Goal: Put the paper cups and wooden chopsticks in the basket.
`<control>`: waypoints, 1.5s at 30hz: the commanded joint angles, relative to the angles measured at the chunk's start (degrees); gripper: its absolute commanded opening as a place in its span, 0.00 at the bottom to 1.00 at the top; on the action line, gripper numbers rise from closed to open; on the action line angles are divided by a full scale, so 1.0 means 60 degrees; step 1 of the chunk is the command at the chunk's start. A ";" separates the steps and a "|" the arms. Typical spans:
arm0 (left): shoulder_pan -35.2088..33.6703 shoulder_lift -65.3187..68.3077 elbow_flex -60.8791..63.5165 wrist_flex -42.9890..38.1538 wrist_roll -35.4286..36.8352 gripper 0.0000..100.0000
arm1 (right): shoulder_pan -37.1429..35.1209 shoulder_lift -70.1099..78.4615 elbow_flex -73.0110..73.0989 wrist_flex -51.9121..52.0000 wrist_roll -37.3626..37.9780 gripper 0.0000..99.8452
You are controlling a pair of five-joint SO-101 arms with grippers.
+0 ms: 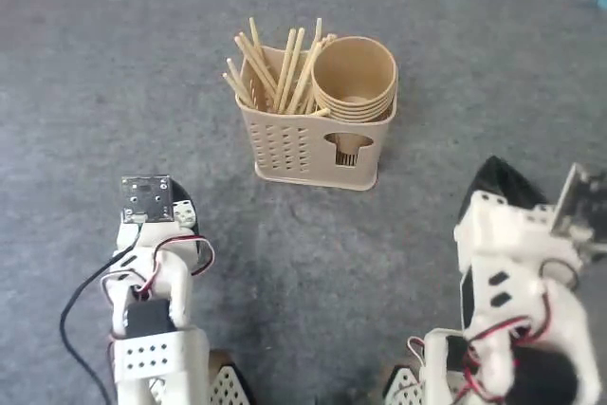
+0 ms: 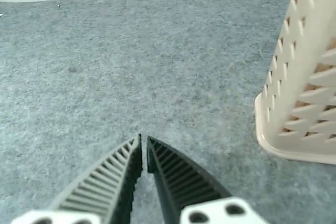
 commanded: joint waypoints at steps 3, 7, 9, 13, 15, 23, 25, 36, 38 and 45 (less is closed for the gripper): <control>0.0103 -0.0396 -0.0066 -0.0176 -0.0088 0.01 | 0.0183 -0.1956 0.2432 -0.1004 0.0542 0.01; 0.0234 -0.1451 -0.0066 0.0850 -0.0103 0.01 | 0.0183 -0.3026 0.4264 -0.1648 0.0557 0.01; 0.0308 -0.2227 -0.0081 0.1729 -0.0103 0.01 | 0.0183 -0.3495 0.5040 -0.2015 0.0615 0.01; 0.0293 -0.2769 -0.0110 0.2418 -0.0117 0.01 | 0.0256 -0.3568 0.6066 -0.2747 0.1084 0.01; 0.0278 -0.2652 -0.0110 0.2403 -0.0117 0.01 | 0.0476 -0.3538 0.6608 -0.3260 0.1084 0.01; 0.1231 -0.2637 -0.0110 0.3399 -0.0132 0.01 | 0.0623 -0.3407 0.9407 -0.4637 0.1905 0.01; 0.1524 -0.2637 -0.0110 0.3648 -0.0132 0.01 | 0.0725 -0.3495 0.9245 -0.3875 0.1905 0.01; 0.0557 -0.2593 -0.0110 0.5201 -0.0117 0.01 | 0.0476 -0.3553 0.9216 -0.0432 0.1963 0.01; 0.0469 -0.2593 -0.0110 0.5407 -0.0044 0.01 | 0.0462 -0.3553 0.9216 -0.0051 0.1963 0.01; 0.0117 -0.2637 -0.0110 0.6579 -0.0044 0.01 | 0.0520 -0.3553 0.9407 0.0418 0.1905 0.01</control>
